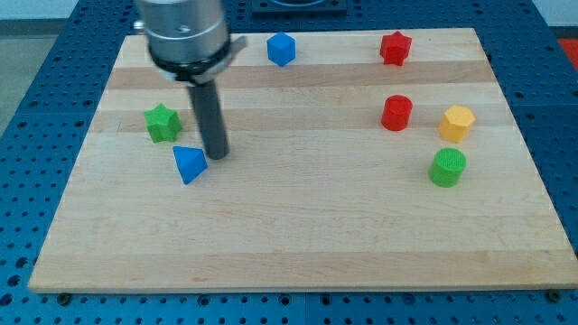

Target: Slide the red circle to the bottom center of the board

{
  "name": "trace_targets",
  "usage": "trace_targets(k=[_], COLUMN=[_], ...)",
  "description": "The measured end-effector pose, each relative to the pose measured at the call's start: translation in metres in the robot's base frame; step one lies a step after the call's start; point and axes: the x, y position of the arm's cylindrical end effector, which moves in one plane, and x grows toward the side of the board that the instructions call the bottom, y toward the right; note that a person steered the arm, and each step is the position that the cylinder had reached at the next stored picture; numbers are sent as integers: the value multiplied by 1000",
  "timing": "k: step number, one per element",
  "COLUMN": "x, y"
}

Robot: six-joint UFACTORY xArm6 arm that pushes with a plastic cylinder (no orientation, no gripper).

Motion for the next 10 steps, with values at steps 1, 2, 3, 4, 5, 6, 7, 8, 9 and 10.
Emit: trace_targets(k=[1, 2, 3, 4, 5, 6, 7, 8, 9, 10], x=[29, 56, 82, 54, 8, -20, -52, -67, -65, -64], y=[-42, -52, -60, -33, 19, 49, 88, 125, 126, 123])
